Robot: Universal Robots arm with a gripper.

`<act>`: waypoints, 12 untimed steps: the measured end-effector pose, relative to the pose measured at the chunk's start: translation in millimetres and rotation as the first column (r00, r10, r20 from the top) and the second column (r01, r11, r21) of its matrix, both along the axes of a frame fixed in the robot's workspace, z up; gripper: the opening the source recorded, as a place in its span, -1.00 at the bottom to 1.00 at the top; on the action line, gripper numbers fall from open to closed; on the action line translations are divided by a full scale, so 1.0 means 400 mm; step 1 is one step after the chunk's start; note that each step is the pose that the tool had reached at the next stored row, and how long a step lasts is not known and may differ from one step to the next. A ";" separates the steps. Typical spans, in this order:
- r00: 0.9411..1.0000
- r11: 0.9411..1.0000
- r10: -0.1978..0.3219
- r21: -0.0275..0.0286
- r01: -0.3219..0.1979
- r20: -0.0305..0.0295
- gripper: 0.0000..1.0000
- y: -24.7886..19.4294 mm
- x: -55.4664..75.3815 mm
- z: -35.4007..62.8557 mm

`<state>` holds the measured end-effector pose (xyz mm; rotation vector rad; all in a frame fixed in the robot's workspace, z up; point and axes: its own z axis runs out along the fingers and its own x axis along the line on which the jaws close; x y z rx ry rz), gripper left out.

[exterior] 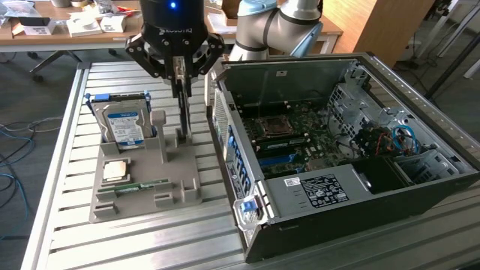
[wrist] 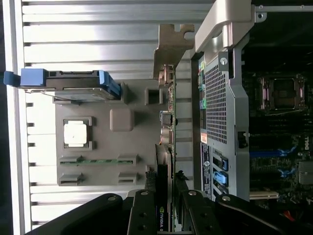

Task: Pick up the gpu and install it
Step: 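Pick up the gpu and move the gpu toward the slot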

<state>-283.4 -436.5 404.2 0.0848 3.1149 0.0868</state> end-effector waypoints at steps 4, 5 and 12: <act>1.000 1.000 0.000 0.000 0.000 0.000 -0.48 0.000 0.000 0.015; 1.000 1.000 0.000 0.000 0.000 0.000 -0.48 0.000 0.000 0.018; 1.000 1.000 0.000 0.000 0.000 0.000 -0.48 0.000 0.000 0.024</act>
